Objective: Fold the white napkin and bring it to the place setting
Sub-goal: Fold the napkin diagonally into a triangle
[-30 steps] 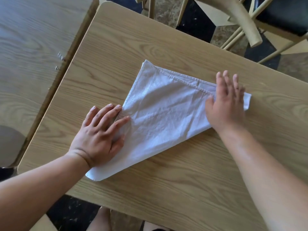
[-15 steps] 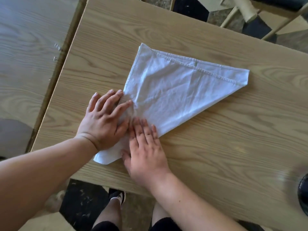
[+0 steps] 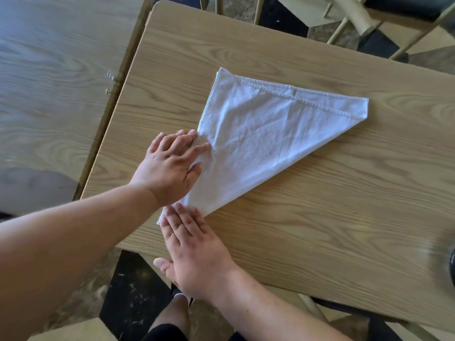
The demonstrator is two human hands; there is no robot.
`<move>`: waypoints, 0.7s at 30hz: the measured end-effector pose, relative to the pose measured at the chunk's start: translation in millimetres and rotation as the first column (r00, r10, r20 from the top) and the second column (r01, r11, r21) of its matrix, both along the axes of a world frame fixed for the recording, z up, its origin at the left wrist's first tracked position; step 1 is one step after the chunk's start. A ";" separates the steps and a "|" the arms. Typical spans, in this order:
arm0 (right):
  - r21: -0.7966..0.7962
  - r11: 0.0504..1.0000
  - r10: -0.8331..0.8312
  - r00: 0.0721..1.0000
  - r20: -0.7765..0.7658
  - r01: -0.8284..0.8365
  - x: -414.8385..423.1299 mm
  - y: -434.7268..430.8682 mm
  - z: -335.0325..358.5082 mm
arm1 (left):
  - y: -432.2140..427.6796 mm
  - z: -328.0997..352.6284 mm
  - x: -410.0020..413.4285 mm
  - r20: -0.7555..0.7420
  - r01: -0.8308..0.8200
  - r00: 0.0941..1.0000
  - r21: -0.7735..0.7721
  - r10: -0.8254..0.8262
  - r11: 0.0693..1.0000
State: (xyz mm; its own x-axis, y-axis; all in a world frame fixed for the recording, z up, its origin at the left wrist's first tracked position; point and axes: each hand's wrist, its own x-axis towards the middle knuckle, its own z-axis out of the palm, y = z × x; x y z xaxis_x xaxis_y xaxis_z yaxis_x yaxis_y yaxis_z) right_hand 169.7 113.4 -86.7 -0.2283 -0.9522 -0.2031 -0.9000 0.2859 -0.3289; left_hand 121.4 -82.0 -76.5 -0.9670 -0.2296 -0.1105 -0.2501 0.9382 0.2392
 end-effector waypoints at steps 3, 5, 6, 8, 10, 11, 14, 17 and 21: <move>-0.103 0.995 -0.002 0.992 0.127 0.015 -16.1 5.4 2.4 | 2.9 -4.4 1.6 -0.032 -0.023 0.999 0.019 0.024 1.000; -0.104 0.994 -0.020 0.981 0.191 0.040 -40.6 12.0 7.0 | 4.5 -8.1 4.4 -0.049 -0.046 0.998 0.040 0.048 0.998; -0.086 0.995 -0.031 0.981 0.189 0.048 -57.2 17.0 8.9 | 5.9 -10.1 5.6 -0.058 -0.051 0.997 0.040 0.053 0.998; -0.041 0.997 -0.059 0.989 0.133 0.065 -95.4 30.3 10.2 | 8.1 -12.7 7.8 -0.078 -0.038 0.996 0.018 0.039 0.999; 0.011 0.995 -0.096 0.992 0.084 0.096 -136.6 47.0 9.2 | 9.8 -11.8 7.3 -0.084 -0.027 0.996 -0.004 0.027 1.000; 0.043 0.992 -0.121 0.990 0.070 0.119 -158.9 56.0 9.1 | 10.8 -11.1 6.1 -0.084 -0.028 0.996 -0.009 0.027 1.000; 0.133 0.968 -0.210 0.977 -0.041 0.214 -228.6 83.5 3.5 | 12.4 -11.0 4.7 -0.079 -0.032 0.996 -0.026 0.030 0.999; 0.119 0.895 -0.411 0.899 -0.151 0.429 -295.3 109.7 -3.8 | 11.3 -12.2 4.2 -0.062 -0.032 0.998 -0.041 0.029 0.999; 0.094 0.748 -0.631 0.748 -0.206 0.657 -358.6 128.2 -4.0 | 12.1 -14.0 2.7 -0.074 -0.033 0.997 -0.052 0.029 0.998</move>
